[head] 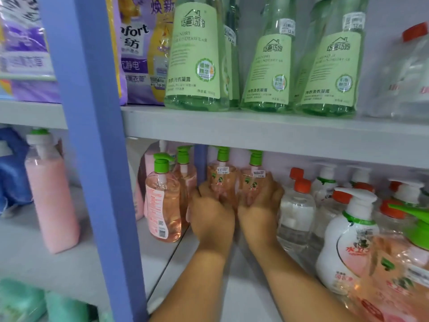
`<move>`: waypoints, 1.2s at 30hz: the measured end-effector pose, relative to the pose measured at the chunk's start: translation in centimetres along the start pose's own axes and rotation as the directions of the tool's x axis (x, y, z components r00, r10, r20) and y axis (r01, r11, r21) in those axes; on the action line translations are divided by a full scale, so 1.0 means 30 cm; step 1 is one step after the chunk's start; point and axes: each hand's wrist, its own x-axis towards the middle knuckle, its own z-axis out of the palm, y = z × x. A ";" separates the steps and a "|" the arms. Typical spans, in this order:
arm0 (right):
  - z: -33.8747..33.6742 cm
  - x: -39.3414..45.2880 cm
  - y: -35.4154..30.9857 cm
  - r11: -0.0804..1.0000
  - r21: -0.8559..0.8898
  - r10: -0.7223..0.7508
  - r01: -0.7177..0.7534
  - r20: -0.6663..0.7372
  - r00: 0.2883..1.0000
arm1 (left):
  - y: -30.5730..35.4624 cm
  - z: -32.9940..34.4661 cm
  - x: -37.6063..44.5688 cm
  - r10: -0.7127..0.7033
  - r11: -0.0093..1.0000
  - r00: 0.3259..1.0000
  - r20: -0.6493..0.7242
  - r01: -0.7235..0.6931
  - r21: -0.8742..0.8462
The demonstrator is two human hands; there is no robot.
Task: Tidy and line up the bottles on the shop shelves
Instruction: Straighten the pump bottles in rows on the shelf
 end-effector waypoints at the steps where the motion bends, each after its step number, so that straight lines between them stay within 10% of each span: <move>1: -0.001 -0.001 -0.038 0.999 0.047 -0.027 0.028 -0.028 0.999 | 0.003 -0.034 -0.004 0.033 0.999 0.993 -0.111 -0.033 -0.002; 4: 0.035 0.017 -0.174 0.952 0.297 0.004 -0.077 0.238 0.971 | -0.011 -0.123 -0.032 -0.026 0.997 0.927 -0.374 -0.002 -0.074; 7: 0.080 0.034 -0.304 0.840 0.433 -0.009 -0.327 0.614 0.790 | -0.063 -0.179 -0.037 -0.267 0.954 0.907 -0.325 0.201 -0.222; 11: 0.156 0.035 -0.391 0.924 0.312 -0.061 -0.220 0.691 0.721 | -0.118 -0.193 -0.024 -0.494 0.836 0.851 -0.180 0.408 -0.367; 18: 0.190 0.079 -0.400 0.970 0.234 -0.153 -0.063 0.794 0.588 | -0.146 -0.162 -0.017 -0.410 0.899 0.878 -0.248 0.343 -0.273; 28: -0.040 0.022 -0.349 0.973 0.207 -0.049 -0.106 0.629 0.775 | -0.141 -0.181 -0.029 -0.483 0.850 0.864 -0.137 0.426 -0.309; 36: -0.285 0.043 -0.169 0.981 0.102 0.080 -0.165 0.559 0.825 | -0.094 -0.153 -0.051 -0.278 0.894 0.880 0.385 0.384 -0.232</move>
